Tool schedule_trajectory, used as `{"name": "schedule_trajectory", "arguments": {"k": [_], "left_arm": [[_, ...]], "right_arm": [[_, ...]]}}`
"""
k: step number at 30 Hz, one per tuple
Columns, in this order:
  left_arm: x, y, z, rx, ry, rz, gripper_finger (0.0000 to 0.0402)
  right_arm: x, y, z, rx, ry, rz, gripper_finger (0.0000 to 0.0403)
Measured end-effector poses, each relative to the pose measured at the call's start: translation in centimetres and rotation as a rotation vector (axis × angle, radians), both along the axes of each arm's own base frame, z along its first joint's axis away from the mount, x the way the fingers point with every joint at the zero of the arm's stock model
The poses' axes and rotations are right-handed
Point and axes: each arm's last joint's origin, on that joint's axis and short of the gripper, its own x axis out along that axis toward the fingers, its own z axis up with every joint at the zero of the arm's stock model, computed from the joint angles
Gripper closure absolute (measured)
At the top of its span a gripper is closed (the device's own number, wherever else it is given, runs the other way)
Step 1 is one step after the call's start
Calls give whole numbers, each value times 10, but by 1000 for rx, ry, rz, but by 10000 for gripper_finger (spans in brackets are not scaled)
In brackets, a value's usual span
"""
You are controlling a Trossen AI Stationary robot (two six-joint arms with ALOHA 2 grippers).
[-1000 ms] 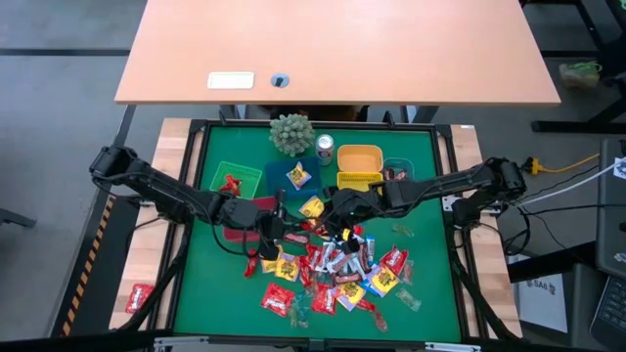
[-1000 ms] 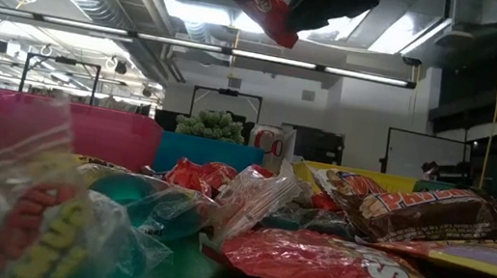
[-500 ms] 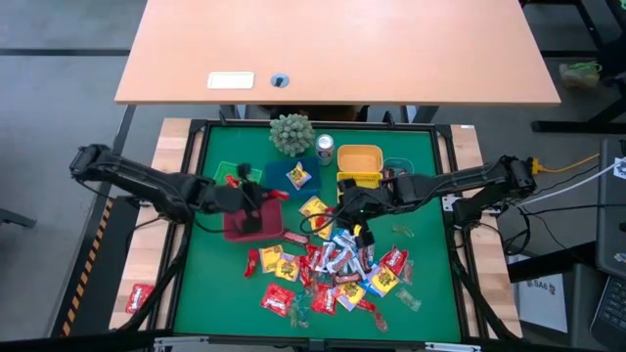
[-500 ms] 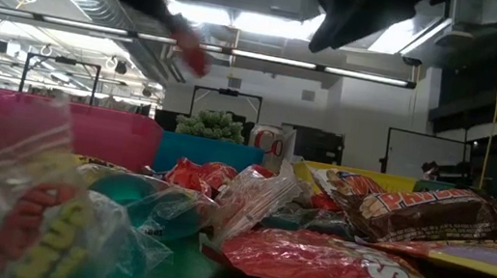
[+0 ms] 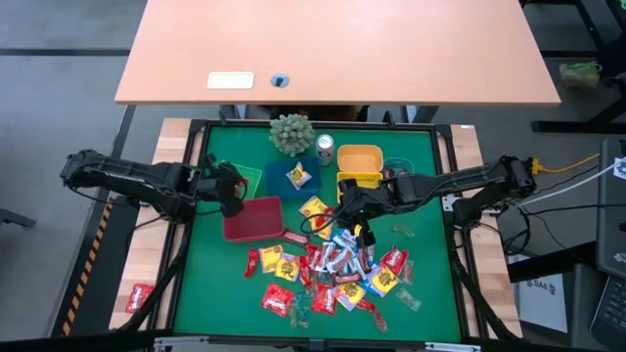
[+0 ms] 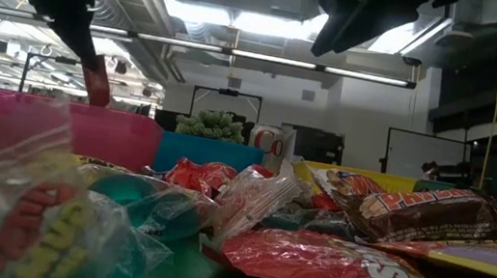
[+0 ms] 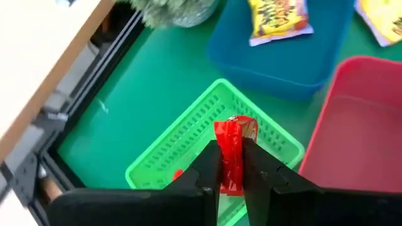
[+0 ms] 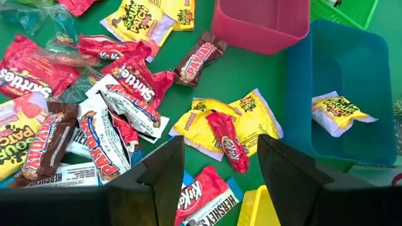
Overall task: Sort candy
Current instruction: Put the red chocolate bar into the green bin
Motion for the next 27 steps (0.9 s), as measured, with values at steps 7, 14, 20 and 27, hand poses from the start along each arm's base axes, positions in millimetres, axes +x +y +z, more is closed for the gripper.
{"name": "schedule_trajectory", "arguments": {"k": [7,14,20,27], "left_arm": [[-1,8,0,-42,-59,139,347],[-1,14,-1,-82,-97,229,271],[0,7,-3,-404,-106,186,253],[1,-13,-4,-911,-89,265,254]], "right_arm": [[0,0,0,0,0,0,203],[0,0,0,0,0,0,203],[0,0,0,0,2,0,203],[-1,0,-1,-1,9,0,203]]}}
